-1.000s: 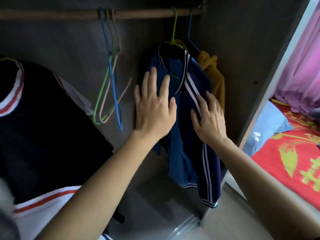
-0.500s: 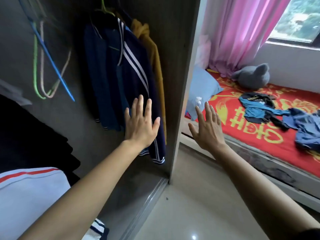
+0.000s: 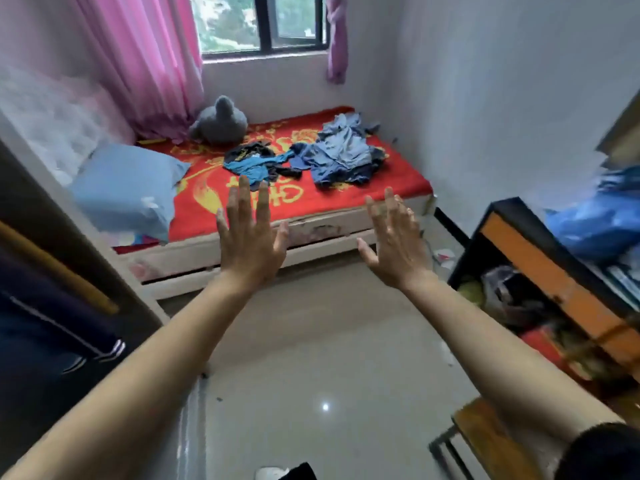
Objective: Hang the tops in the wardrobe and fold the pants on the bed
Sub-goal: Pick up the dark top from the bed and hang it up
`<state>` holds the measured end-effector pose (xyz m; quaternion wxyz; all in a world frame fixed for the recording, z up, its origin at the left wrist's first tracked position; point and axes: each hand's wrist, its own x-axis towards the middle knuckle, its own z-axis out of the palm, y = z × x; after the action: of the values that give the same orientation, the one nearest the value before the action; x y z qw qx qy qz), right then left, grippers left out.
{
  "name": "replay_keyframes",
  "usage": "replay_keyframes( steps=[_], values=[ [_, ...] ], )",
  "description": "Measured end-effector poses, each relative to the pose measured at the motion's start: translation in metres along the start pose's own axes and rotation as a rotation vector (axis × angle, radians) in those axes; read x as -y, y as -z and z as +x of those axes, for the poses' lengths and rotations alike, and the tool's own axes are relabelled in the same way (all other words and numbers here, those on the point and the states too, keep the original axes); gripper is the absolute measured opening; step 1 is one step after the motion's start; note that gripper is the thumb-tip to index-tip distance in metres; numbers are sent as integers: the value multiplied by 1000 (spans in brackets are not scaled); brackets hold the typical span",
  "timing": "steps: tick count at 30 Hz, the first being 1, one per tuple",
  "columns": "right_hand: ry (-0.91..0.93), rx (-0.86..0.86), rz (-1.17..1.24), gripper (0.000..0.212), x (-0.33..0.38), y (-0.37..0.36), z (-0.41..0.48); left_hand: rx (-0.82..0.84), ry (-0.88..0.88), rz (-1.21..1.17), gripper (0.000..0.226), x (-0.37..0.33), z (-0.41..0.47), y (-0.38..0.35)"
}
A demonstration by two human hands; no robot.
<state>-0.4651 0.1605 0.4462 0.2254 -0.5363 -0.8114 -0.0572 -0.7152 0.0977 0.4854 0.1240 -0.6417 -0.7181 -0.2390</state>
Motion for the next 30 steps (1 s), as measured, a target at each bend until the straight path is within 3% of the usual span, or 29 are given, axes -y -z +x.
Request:
replay_keyframes(
  steps=[8, 15, 21, 30],
  values=[
    [-589, -90, -292, 87, -176, 143, -221, 199, -494, -196, 79, -247, -41, -28],
    [-1043, -149, -489, 88, -187, 212, -380, 299, -859, -310, 75, -369, -100, -31],
    [-1244, -96, -537, 90, -159, 212, -403, 343, -1001, -344, 74, -376, -101, -39],
    [-1094, 3, -476, 88, -141, 118, -259, 349, -896, -362, 72, -288, -8, -93]
  ],
)
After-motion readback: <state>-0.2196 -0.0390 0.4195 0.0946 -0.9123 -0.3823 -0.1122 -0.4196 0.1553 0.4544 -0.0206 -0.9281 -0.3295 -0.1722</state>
